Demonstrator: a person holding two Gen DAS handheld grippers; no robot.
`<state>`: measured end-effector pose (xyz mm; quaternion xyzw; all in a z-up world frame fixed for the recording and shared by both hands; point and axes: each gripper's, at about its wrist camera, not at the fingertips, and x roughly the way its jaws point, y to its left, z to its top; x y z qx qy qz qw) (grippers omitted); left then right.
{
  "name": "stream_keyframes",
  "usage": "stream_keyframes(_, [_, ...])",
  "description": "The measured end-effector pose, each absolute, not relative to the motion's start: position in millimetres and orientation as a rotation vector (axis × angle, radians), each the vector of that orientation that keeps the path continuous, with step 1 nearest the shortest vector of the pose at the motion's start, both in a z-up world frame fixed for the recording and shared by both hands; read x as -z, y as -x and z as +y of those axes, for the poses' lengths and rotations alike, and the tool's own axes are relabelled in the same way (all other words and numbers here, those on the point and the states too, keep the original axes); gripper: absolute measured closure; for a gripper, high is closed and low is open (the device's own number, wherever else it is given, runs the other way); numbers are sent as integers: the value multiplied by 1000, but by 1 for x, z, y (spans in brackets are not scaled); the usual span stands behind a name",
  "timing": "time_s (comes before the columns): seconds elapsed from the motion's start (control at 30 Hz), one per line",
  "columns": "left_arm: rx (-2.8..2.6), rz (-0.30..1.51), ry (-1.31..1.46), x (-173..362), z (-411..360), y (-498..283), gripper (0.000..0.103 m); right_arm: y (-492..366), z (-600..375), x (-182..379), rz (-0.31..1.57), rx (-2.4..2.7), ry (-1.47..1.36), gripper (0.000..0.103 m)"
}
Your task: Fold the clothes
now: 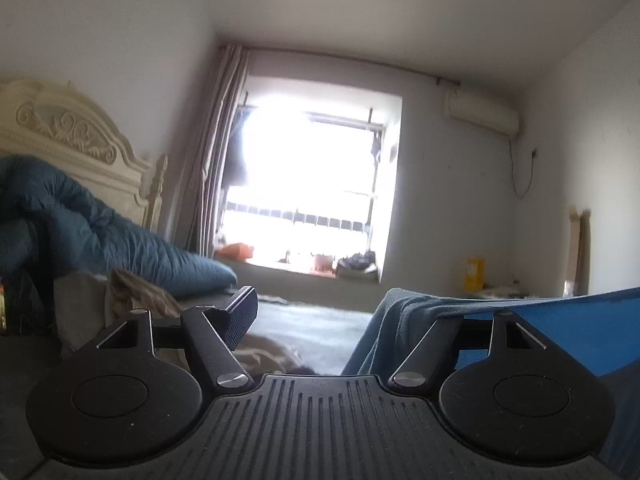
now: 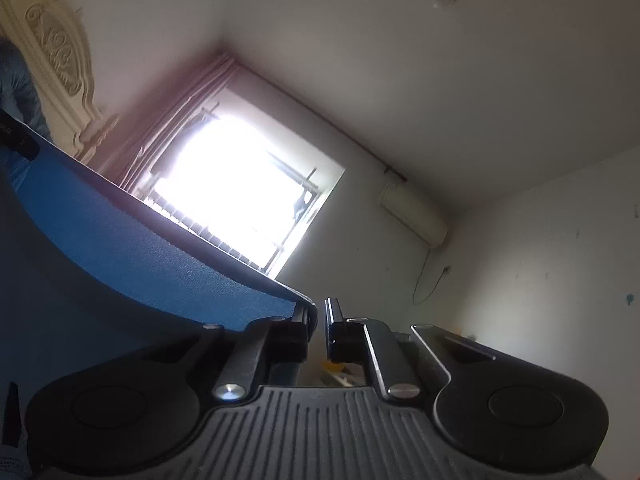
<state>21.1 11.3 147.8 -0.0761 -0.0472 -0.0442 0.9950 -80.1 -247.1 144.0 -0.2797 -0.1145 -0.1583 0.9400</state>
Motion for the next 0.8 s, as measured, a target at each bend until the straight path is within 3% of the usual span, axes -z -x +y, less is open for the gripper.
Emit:
stream_keyframes(0.43, [75,-419,131,-253,8,50,29,147,-250,-269,-522,318,486,95])
stream_keyframes(0.57, [61,-482,116,-268,4,57,28,149,-251,-284,-545,318,483,94])
stream_keyframes(0.8, [24,-430,61,-260,-10,9,27,105,-256,-279,-487,304,477,94])
